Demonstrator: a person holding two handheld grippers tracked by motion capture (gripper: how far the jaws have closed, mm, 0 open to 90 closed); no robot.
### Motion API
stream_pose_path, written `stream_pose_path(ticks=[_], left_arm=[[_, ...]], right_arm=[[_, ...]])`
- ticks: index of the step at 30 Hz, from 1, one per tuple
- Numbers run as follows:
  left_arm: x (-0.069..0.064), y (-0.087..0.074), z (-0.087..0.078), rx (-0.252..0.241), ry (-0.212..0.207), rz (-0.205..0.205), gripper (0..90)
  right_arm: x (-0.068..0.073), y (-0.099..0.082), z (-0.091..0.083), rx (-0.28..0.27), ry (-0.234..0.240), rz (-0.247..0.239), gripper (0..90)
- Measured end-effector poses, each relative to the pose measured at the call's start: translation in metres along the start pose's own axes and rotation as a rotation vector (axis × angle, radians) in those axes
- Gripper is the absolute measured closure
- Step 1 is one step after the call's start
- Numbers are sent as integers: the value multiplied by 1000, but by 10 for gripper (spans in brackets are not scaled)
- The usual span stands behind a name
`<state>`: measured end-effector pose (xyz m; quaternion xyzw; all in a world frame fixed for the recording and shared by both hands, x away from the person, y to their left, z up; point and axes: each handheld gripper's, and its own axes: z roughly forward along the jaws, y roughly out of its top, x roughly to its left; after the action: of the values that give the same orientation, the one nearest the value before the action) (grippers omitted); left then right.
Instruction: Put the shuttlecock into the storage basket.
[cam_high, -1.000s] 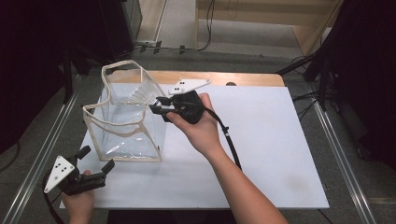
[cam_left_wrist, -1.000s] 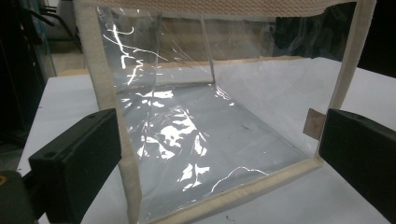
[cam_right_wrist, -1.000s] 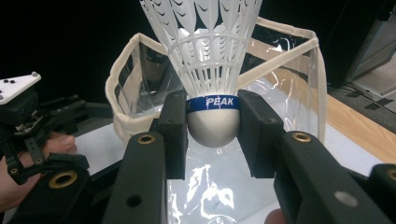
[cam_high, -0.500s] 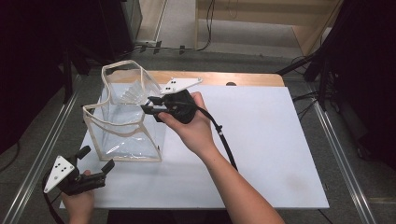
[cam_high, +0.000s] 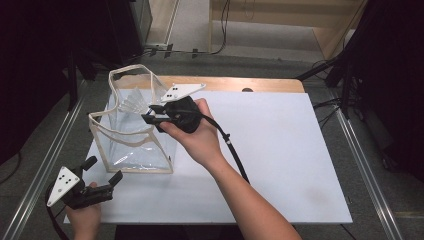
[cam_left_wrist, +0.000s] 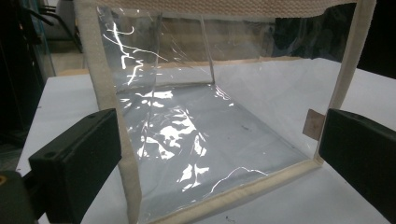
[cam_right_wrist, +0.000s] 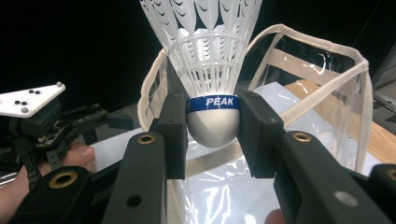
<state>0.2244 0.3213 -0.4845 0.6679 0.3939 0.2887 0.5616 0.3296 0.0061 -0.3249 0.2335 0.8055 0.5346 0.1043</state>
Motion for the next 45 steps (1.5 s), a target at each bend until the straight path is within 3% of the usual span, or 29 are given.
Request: stream_pose_path(ticks=[6, 8, 9, 12, 18, 19, 22, 23, 26, 29, 34, 45], left_arm=[[0, 0, 0, 0, 1, 0, 0], [0, 0, 0, -1, -1, 0, 0], [1, 0, 0, -2, -2, 1, 0], [1, 0, 0, -2, -3, -2, 0], [1, 0, 0, -2, -4, -1, 0], [0, 0, 0, -2, -3, -1, 0], [0, 0, 0, -1, -2, -1, 0], [0, 0, 0, -2, -3, -1, 0], [0, 0, 0, -3, -3, -3, 0], [0, 0, 0, 2, 0, 2, 0], [0, 0, 1, 2, -1, 5, 0], [-1, 0, 1, 7, 1, 10, 0]], right_arm=[[3, 1, 5, 3, -2, -4, 627], [3, 1, 6, 0, 5, 5, 576], [4, 1, 5, 5, 14, 8, 468], [5, 2, 2, 0, 27, 7, 338], [4, 0, -6, -33, 34, 12, 199], [3, -2, -9, -49, 30, 13, 101], [2, -5, -13, -66, 19, 20, 70], [1, -8, -16, -69, 17, 25, 0], [-1, -12, -20, -72, 8, 27, 0], [-3, -22, -27, -69, -41, 8, 0], [-7, -34, -36, -67, -71, -6, 0], [-13, -65, -44, -54, -103, -10, 0]])
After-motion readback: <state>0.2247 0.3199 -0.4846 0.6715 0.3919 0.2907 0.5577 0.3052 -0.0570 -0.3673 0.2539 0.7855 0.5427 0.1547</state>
